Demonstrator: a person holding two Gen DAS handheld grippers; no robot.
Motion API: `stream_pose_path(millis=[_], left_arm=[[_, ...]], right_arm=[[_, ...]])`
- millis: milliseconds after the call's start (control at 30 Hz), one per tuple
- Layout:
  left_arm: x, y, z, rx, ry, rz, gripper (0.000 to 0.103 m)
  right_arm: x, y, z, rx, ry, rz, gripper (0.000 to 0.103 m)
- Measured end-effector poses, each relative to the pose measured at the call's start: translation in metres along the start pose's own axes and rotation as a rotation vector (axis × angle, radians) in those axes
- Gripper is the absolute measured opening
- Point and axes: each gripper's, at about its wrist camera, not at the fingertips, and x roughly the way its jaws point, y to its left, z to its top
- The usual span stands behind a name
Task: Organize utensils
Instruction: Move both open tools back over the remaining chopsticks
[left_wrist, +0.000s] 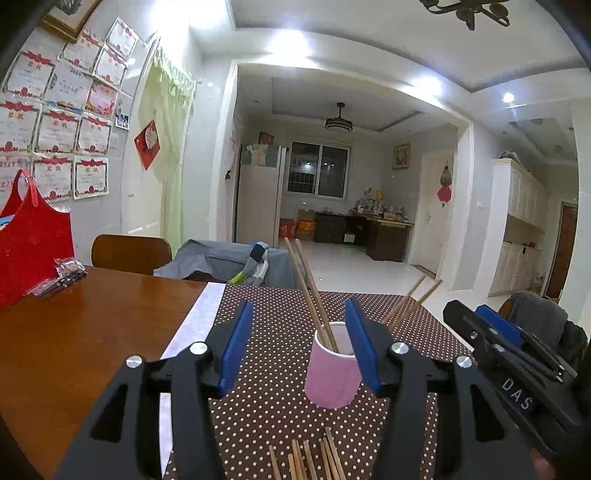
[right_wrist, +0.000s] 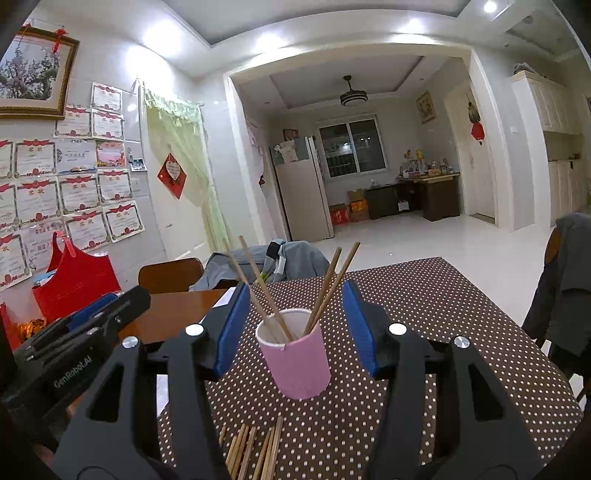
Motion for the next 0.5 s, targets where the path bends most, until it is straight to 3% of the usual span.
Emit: stream_pose_path(millis=[300,500], left_arm=[[-0.028,-0.006,-0.013,0.079,0.057,0.012,0.057],[-0.023,0.000,-0.032,0.096,0.244,-0.002,0.057]], right_arm=[[-0.024,0.007,-0.010,-0.032,0.070,0.022,0.056],[-0.015,0.008,-0.032,-0.064,0.231,0.025,0.056]])
